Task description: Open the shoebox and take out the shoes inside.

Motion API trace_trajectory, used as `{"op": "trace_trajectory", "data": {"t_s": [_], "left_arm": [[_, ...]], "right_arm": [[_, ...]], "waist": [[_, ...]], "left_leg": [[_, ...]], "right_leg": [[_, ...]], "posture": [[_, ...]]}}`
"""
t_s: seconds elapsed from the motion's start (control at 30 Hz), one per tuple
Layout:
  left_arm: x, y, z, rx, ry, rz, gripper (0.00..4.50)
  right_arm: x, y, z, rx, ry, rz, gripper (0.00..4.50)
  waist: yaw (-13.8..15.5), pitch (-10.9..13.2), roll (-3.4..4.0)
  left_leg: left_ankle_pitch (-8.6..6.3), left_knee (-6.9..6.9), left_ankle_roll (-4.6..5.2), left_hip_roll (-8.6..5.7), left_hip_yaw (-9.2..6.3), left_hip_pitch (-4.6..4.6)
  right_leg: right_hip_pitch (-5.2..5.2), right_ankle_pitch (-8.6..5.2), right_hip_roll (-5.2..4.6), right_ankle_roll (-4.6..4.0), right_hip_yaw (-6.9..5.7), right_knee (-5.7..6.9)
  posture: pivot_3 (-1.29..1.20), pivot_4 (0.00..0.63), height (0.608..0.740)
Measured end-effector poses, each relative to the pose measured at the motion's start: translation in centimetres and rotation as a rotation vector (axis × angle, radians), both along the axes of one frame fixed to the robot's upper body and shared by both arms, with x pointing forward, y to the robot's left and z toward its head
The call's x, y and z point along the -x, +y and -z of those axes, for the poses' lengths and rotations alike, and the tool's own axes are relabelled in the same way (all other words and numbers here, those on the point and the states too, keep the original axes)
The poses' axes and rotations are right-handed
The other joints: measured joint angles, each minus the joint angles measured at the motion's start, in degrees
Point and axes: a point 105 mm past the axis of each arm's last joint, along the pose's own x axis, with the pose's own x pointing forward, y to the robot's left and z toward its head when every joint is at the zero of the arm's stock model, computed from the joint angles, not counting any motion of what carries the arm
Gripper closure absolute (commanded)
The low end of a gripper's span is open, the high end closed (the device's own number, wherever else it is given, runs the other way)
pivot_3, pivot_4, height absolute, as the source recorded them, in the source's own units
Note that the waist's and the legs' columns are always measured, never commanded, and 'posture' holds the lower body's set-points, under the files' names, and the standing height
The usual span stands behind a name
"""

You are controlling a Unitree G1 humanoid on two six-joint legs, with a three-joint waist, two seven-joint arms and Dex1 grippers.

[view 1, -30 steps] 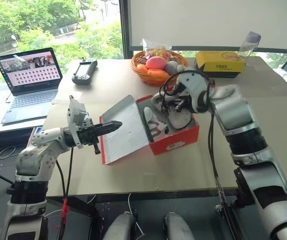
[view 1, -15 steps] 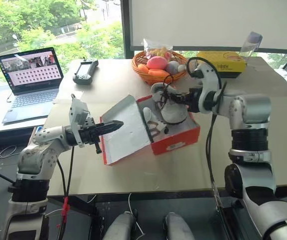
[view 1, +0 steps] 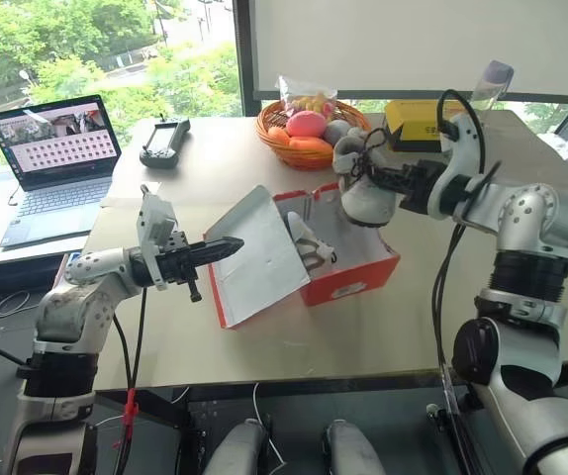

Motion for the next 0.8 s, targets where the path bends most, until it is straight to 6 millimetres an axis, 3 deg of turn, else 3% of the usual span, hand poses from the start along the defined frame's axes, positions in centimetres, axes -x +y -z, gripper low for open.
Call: {"op": "trace_trajectory", "data": {"t_s": [0.07,0.13,0.27,0.37,0.47,0.57,0.67,0.8], "left_arm": [[-0.1,0.0,0.0,-0.001,0.002,0.001,4.50],[-0.1,0.0,0.0,0.000,0.003,0.000,4.50],[-0.1,0.0,0.1,0.001,0.007,0.002,4.50],[-0.1,-0.2,0.1,0.007,0.006,0.009,4.50],[-0.1,-0.3,0.1,0.009,0.007,0.013,4.50],[-0.1,-0.3,0.1,0.009,0.006,0.014,4.50],[-0.1,-0.3,0.1,0.009,0.006,0.014,4.50],[-0.1,-0.3,0.1,0.009,0.006,0.014,4.50]], "right_arm": [[-0.3,-0.8,0.2,-0.049,0.017,0.037,3.64],[-0.9,-2.8,0.4,-0.065,0.024,0.123,3.64],[-1.5,-10.0,-1.0,0.068,-0.034,0.416,3.64],[-1.7,-13.5,-1.6,0.198,-0.060,0.567,3.64],[-1.8,-16.6,2.0,0.337,0.046,0.673,3.64],[-1.1,-18.0,8.2,0.413,0.237,0.696,3.64],[-0.9,-18.4,9.9,0.425,0.278,0.705,3.64],[-1.0,-18.1,10.2,0.403,0.286,0.697,3.64]], "waist": [[0.22,0.00,0.00],[0.71,0.03,0.04],[1.70,0.13,0.18],[1.44,0.12,0.17],[0.91,0.12,0.16],[0.26,0.18,0.21],[-0.68,0.22,0.28],[-1.20,0.22,0.27]], "left_leg": [[0.00,0.02,0.00,-0.02,0.00,-0.01],[0.00,0.03,0.00,-0.06,0.00,-0.05],[0.02,0.05,0.03,-0.14,0.05,-0.14],[0.02,0.05,0.03,-0.06,0.08,-0.12],[0.03,0.05,0.04,-0.03,0.09,-0.12],[0.20,0.07,0.30,-0.04,0.12,-0.14],[0.26,0.23,0.40,-0.01,0.20,-0.10],[0.22,0.25,0.34,0.00,0.18,-0.07]], "right_leg": [[0.03,0.00,-0.01,0.01,-0.02,-0.01],[0.01,0.02,-0.04,0.04,-0.06,-0.02],[-0.04,0.05,-0.11,0.08,-0.07,-0.06],[0.01,0.03,-0.06,0.05,-0.06,-0.07],[0.03,0.02,-0.04,0.04,-0.05,-0.07],[0.06,0.02,-0.05,0.04,-0.04,-0.05],[0.16,0.04,0.03,0.07,0.04,-0.05],[0.21,0.05,0.03,0.11,0.00,-0.04]], "posture": [[0.00,0.150,0.732],[0.00,0.150,0.732],[0.00,0.150,0.732],[0.00,0.150,0.732],[0.00,0.150,0.732],[0.00,0.150,0.732],[0.00,0.150,0.732],[0.00,0.150,0.732]]}}
